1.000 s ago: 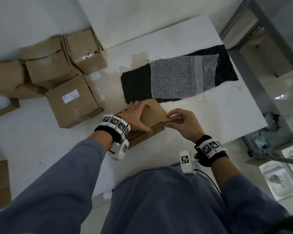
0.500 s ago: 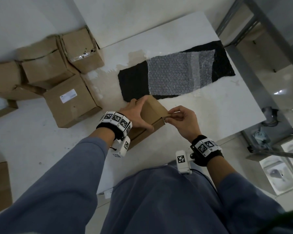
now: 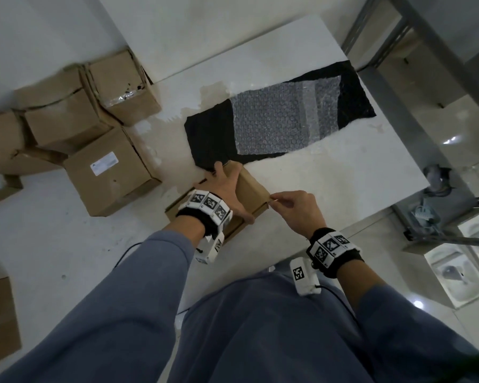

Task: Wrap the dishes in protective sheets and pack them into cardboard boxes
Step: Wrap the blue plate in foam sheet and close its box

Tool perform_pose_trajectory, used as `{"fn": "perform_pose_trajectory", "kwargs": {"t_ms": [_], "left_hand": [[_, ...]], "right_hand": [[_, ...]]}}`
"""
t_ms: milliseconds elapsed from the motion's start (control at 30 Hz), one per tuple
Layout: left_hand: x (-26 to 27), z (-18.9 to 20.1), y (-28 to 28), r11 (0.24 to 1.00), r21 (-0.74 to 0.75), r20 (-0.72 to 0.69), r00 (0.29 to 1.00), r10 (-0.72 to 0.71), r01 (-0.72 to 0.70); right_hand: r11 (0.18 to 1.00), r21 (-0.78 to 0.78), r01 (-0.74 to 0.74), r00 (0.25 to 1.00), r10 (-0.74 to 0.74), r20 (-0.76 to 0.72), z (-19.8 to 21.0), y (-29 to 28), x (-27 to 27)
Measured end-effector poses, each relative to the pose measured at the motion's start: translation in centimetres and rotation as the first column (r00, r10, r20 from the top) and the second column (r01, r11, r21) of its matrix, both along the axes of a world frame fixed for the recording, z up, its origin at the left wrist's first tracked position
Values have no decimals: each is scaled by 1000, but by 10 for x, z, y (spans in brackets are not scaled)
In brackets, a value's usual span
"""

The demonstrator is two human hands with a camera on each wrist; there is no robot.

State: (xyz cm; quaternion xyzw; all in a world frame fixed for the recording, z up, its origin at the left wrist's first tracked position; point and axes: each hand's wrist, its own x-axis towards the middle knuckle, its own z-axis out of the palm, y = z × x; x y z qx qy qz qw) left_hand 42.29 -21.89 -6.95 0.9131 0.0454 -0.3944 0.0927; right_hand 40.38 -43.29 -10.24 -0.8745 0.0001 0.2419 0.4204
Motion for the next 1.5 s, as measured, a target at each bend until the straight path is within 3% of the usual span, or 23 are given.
{"fn": "perform_pose_trajectory", "kwargs": {"t_ms": [133,200,333,500,667,767,867,1000,1067,1167,1267,1333,1400,1500], "left_hand": [[-8,-9,-23,989,76,77,990,119,-125],[-6,-12,-23,988,82,104,987,123,-132],[11,-13,6,999,15,93,994,50,-52],[20,-16,33,989,-118,198,978,-59,83],[12,-23,36,997,-72,297,955,21,1],[9,-25,42,987,-162,279,958,67,-22],[11,-29,44,908,-369,250,921,300,-196],[27,-29,43,665,-608,159,754,637,-433],[36,-27,43,632,-648,141,749,647,-424],[47,-25,45,642,-674,139,790,597,-366],[57,-24,45,760,-551,262,793,549,-344],[60,-26,46,773,-508,298,764,572,-380],[64,-30,47,707,-530,237,719,653,-468],[71,-38,48,489,-593,31,589,808,-640]], "right_hand": [[977,-90,-195,963,173,-206,0,6,-3],[969,-82,-233,953,211,-219,-4,12,-6],[972,-171,-162,985,149,-88,-13,22,-4],[976,-199,-89,993,71,-97,-14,32,3],[984,-167,-60,988,34,-153,-12,28,9],[989,-148,-26,984,0,-178,-13,30,12],[988,-152,18,980,-48,-192,-14,33,13],[986,-152,71,974,-101,-201,-13,35,14],[985,-149,84,973,-113,-203,-14,35,13],[986,-137,93,973,-120,-198,-13,34,12],[987,-113,110,974,-130,-188,-9,34,11],[988,-102,114,974,-131,-183,-7,34,11],[989,-96,112,976,-128,-179,-7,34,11],[988,-95,118,976,-133,-173,-10,32,10]]}}
